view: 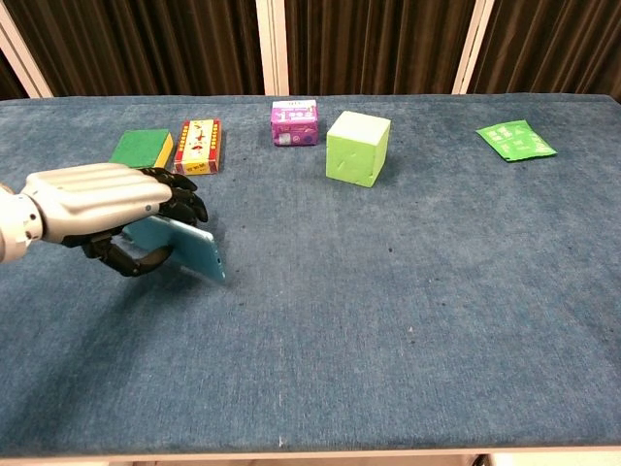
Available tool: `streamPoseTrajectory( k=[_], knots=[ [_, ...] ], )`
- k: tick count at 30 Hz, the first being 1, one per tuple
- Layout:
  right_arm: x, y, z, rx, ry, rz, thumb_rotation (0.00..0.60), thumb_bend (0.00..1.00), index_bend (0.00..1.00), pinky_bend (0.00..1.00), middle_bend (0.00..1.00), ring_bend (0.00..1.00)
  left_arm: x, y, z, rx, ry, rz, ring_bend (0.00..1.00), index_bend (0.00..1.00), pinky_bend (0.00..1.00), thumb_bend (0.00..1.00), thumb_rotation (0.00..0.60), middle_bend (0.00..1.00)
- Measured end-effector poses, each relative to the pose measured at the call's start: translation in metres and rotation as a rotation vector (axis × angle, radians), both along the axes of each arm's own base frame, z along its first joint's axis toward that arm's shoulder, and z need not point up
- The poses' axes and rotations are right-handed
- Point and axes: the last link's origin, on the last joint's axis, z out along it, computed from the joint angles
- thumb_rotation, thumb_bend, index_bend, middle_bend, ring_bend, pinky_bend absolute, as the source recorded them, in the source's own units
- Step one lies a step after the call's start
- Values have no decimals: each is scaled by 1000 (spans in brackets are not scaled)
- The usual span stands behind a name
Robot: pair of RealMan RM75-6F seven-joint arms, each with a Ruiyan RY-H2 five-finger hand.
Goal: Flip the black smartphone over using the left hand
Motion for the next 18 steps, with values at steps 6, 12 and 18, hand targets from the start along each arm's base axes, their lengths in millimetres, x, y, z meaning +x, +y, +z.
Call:
streamPoseTrajectory(
  k=[6, 12, 18],
  knots=[
    [-3, 1, 0, -1, -7, -3, 600, 148, 0, 0, 0, 0, 6, 7, 0, -4, 4, 19, 25, 212, 42, 550, 600, 155],
    [-4, 1, 0, -3, -8, 0, 600, 149, 0, 0, 0, 0, 12, 10, 3, 27, -24, 19, 30, 184, 42, 527, 600, 154],
    [-5, 0, 2, -8, -7, -2, 600, 148, 0, 0, 0, 0, 13, 11, 26, 131, -104, 38, 38, 178, 42, 474, 600, 154]
  ],
)
